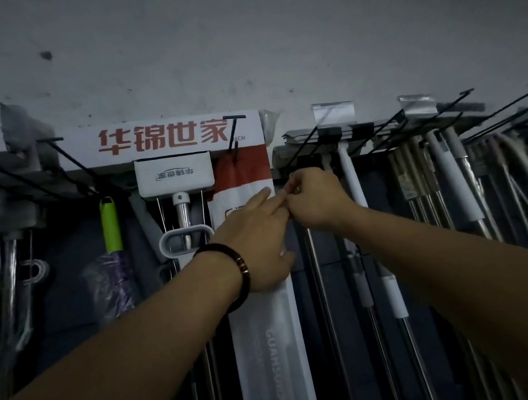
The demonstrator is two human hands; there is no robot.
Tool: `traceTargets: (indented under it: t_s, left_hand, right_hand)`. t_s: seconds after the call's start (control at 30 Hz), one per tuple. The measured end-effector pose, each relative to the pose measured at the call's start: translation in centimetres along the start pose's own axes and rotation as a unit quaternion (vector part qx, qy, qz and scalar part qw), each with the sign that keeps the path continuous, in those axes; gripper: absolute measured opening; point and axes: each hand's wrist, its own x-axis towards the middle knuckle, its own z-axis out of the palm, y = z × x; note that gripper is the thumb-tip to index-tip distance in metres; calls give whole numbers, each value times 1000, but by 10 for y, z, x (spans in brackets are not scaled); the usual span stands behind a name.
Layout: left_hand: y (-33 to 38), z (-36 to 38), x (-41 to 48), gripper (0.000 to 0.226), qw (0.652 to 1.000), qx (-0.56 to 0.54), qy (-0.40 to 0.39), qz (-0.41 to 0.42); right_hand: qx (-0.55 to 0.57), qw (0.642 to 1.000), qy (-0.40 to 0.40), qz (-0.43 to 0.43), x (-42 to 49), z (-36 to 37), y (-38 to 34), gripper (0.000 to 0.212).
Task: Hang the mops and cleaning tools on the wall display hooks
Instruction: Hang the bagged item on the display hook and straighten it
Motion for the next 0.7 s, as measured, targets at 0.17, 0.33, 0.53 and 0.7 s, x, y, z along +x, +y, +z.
traceTargets:
  t_s: [0.17, 0.33, 0.53, 0.7]
  left_hand:
    - [6, 20, 32, 74, 993, 115, -8, -8]
    - [8, 27, 42, 59, 963, 266, 14, -45]
    - [-5, 37, 35, 48, 941, 314, 51, -113]
    - [-12, 36, 41, 46, 921, 354, 50, -156]
  right_hand:
    - [7, 999, -33, -2, 28, 4, 24, 19]
    - [55, 997, -49, -33, 58, 17, 40, 22]
    - [233, 970, -68, -29, 82, 56, 48, 29]
    - [292, 954, -42, -57, 94, 78, 43, 24]
